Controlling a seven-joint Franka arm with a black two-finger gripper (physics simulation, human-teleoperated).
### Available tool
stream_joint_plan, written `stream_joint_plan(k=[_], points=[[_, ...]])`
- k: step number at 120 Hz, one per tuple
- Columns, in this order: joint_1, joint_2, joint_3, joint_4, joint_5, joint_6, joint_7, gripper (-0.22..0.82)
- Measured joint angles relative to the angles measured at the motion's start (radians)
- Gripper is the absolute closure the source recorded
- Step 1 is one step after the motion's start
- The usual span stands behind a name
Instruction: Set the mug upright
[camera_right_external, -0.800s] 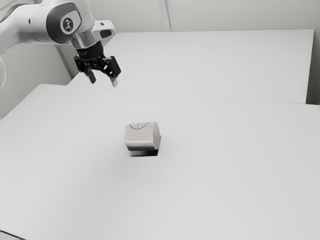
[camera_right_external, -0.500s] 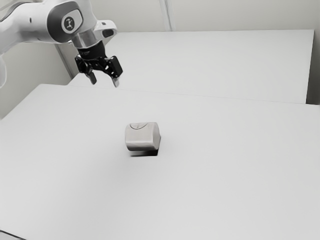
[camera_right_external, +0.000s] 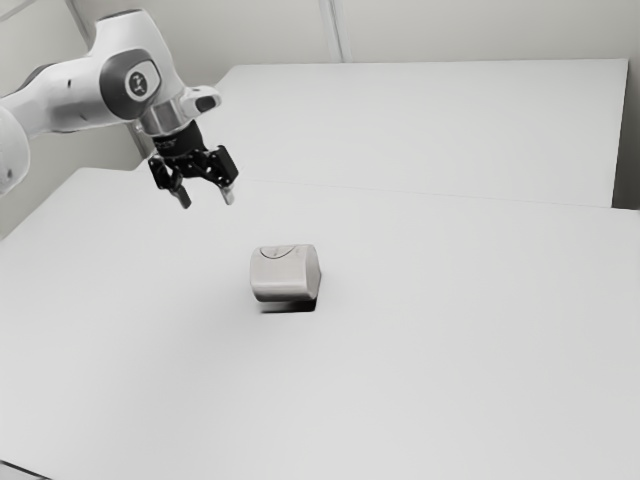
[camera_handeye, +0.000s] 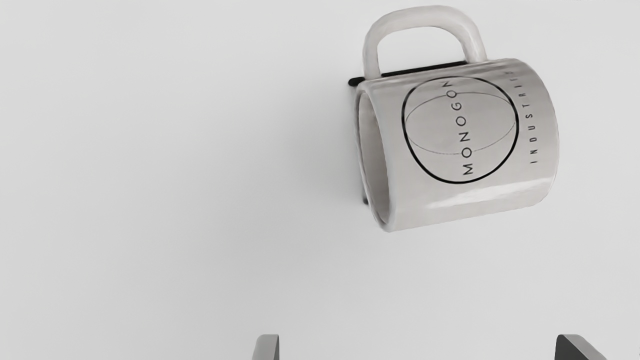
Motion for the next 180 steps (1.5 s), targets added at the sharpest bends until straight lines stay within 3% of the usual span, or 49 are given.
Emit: stream_joint_plan(k=[34,74,140,159,180], points=[[0.051,0.063,-0.002,-0.1,-0.186,0.159,0.142,0.0],[0.126,0.164,0.0,-0.155,-0.468,0.261,0.445,0.0],[0.167,0.262,0.0,-0.211,-0.791,0.139,0.786,0.0],[0.18,0.301,-0.001,-0.208,-0.884,0.086,0.838,0.1],[0.182,0.319,-0.001,-0.208,-0.931,0.045,0.883,0.31]])
